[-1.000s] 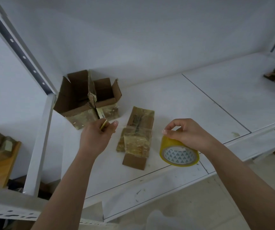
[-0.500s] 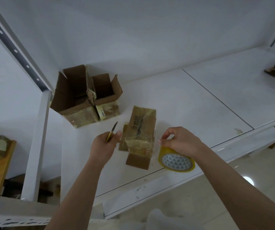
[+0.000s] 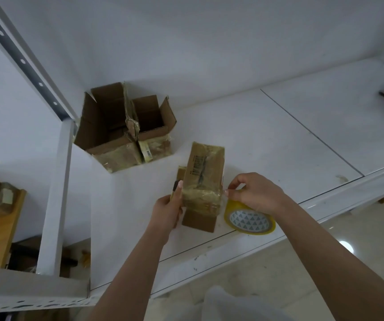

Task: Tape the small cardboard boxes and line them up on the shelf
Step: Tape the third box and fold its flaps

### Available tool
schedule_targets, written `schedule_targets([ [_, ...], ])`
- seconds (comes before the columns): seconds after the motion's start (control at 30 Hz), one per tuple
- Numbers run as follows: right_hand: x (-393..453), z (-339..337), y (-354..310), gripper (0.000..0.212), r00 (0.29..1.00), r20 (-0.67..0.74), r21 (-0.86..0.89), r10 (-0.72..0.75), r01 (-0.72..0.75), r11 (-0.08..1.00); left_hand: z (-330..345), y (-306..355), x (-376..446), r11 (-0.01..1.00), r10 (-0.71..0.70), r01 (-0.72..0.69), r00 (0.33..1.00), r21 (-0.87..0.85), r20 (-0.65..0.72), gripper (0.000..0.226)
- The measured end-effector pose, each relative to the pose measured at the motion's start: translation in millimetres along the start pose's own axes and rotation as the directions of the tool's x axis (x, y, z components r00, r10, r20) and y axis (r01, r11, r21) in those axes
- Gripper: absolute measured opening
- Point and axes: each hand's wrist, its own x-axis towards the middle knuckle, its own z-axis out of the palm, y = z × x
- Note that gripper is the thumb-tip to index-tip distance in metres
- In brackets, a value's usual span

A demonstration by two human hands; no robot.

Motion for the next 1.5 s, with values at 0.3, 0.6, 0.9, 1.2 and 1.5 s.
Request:
schedule_targets([
  [0.3, -2.0, -2.1, 2.8, 0.026, 1.000, -0.002, -0.003, 0.004, -0.004, 1.000, -24.5, 39.9, -3.2, 0.947, 0.291, -0.283, 0.956, 0.155, -0.030, 0.041],
  [0.6, -6.1, -6.3, 2.7, 0.034, 0.999, 0.042, 0.037, -0.019, 0.018, 0.999, 33.8, 118.8, -16.7, 0.800, 0.300, -0.541, 0.735, 0.260, 0.608, 0.044],
  [0.9, -19.4, -19.5, 24.6, 0.018, 0.973, 0.199, 0.457, -0.119, 0.015, 0.890, 39.2, 94.3, 6.2, 0.701, 0.376, -0.606, 0.763, 0.377, 0.526, 0.053],
  [1.2, -10.9, -24.3, 23.7, 0.020, 0.993, 0.108, 0.166, -0.053, 0.035, 0.986, 33.3, 94.3, -1.0, 0.718, 0.380, -0.618, 0.734, 0.320, 0.563, 0.053],
  [1.5, -21.0, -26.4, 28.0, 0.009, 0.997, 0.034, 0.335, -0.076, 0.060, 0.940, 28.4, 126.4, -17.3, 0.445, 0.046, -0.676, 0.673, 0.588, 0.738, 0.044],
])
